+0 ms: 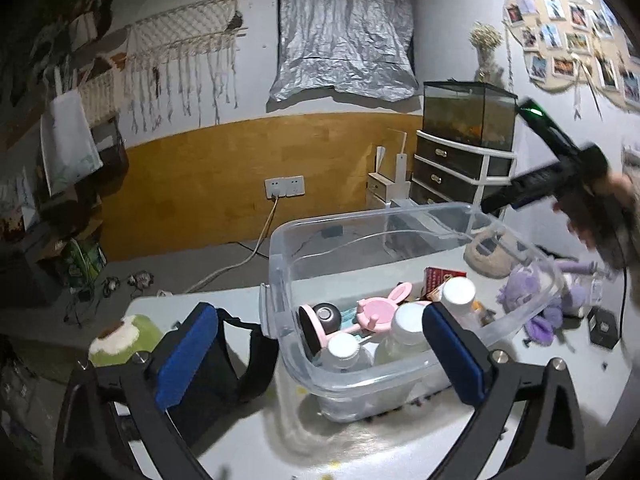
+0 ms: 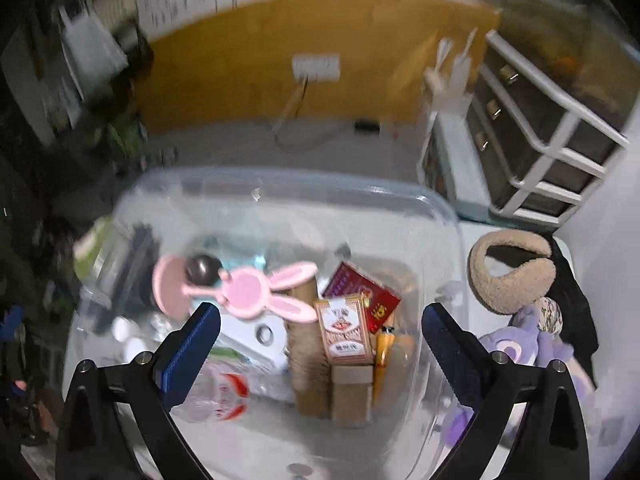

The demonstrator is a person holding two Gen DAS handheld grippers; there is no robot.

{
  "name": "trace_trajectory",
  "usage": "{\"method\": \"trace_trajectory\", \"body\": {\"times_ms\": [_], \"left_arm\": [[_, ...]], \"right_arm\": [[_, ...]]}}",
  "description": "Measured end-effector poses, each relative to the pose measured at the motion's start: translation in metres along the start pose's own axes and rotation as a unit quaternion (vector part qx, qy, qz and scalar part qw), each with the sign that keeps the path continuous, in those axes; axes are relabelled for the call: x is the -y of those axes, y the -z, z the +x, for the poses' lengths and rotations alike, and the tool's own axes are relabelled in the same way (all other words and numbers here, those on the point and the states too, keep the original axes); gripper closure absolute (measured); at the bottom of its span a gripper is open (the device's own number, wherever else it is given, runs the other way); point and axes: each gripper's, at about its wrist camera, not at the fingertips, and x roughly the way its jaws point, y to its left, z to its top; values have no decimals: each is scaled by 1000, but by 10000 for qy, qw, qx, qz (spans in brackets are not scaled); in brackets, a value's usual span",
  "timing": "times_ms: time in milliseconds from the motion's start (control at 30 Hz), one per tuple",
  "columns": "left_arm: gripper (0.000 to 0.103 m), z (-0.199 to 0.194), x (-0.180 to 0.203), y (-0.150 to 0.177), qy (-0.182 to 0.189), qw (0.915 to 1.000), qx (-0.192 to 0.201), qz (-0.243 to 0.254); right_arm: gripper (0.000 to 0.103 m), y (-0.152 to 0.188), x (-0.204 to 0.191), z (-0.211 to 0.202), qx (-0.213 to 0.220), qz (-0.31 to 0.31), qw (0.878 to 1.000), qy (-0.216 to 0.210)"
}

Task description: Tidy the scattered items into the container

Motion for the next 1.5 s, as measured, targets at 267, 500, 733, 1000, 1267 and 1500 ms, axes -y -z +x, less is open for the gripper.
{"method": "trace_trajectory", "body": {"times_ms": [267,500,733,1000,1267,1500], "left_arm": [[0,-12,4,0,-40,9987,-109,-490],[0,-22,15,4,-528,9964,-177,-636],[0,-32,21,16,-641,9943,-197,-830],[0,-43,29,31,-863,9911,-204,-988],[0,-55,40,41,-892,9921,-187,-863],[0,-67,44,47,-837,9934,-214,-761]], "right_arm": [[0,64,-1,-54,1567,525,9859,262],[0,108,-9,-73,2102,525,9756,349],[0,138,-8,-75,2046,509,9772,267],[0,169,-5,-72,2064,522,9766,303],[0,193,-11,-78,2009,456,9780,333],[0,207,-25,-87,2060,389,9768,443]]}}
